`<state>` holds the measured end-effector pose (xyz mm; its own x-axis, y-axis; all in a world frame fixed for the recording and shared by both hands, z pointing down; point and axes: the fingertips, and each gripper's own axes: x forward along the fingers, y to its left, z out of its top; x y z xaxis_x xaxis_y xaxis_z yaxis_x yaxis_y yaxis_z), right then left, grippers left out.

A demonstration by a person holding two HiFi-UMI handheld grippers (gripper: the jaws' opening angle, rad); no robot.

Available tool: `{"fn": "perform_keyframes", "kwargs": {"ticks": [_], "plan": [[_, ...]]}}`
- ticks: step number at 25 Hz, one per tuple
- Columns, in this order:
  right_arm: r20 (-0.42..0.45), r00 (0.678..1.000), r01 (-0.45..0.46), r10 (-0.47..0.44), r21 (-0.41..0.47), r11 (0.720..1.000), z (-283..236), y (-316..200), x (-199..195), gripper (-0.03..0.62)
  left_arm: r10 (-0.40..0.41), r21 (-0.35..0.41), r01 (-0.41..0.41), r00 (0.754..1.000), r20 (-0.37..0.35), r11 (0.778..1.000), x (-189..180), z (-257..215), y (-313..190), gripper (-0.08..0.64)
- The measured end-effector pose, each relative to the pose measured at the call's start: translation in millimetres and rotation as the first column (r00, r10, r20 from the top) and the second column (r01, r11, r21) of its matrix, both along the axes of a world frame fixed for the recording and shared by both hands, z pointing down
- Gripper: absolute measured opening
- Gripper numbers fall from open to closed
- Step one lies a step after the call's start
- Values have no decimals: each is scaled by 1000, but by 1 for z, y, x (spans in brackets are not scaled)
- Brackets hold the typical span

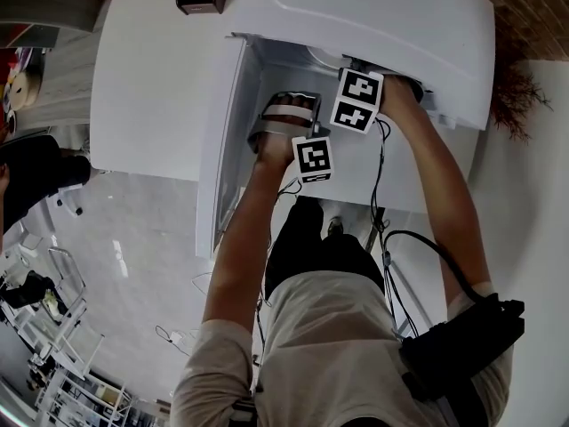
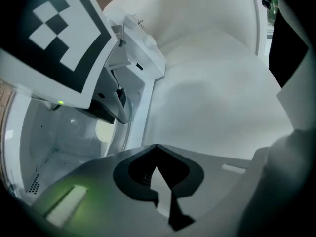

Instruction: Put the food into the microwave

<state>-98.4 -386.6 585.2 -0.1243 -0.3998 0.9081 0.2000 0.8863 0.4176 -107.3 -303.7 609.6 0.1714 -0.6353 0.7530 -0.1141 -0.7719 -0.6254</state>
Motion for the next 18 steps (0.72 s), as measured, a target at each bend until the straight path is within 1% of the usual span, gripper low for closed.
{"fn": "perform_keyframes", "kwargs": {"ticks": [3, 4, 6, 7, 8, 9, 10, 13, 16, 18], "plan": [[9, 1000, 5, -5, -11, 1000, -1, 4, 1, 119, 7, -7, -7, 1000, 11, 1000, 1, 4, 4, 6], [18, 1000, 3, -3, -20, 1000, -1, 5, 0, 128, 8, -12, -7, 1000, 13, 1000, 0, 5, 6, 6], [47, 999, -6, 9, -65, 998, -2, 11, -3, 143, 5, -24, -5, 1000, 10, 1000, -1, 8, 8, 6], [65, 998, -13, 19, -100, 995, -2, 15, -5, 183, 3, -31, -3, 1000, 3, 1000, -1, 8, 9, 8], [81, 996, -19, 30, -129, 991, -2, 20, -6, 189, 2, -35, -2, 1000, -2, 999, 0, 8, 10, 8], [87, 996, -20, 33, -137, 990, -2, 23, -6, 189, 2, -33, -2, 1000, 1, 999, -1, 8, 10, 6], [82, 996, -13, 23, -123, 992, -1, 24, -5, 189, 3, -29, -2, 1000, 7, 1000, -1, 7, 9, 8], [54, 998, 23, -20, -43, 999, -3, 23, 0, 189, 7, -21, -7, 1000, 10, 1000, 2, 6, 7, 6], [68, 996, 49, -49, 6, 999, -8, 28, 0, 189, 9, -20, -9, 1000, 11, 1000, 3, 7, 8, 6], [63, 994, 82, -86, 60, 995, -11, 32, 0, 189, 12, -18, -12, 1000, 13, 1000, 3, 8, 11, 6]]}}
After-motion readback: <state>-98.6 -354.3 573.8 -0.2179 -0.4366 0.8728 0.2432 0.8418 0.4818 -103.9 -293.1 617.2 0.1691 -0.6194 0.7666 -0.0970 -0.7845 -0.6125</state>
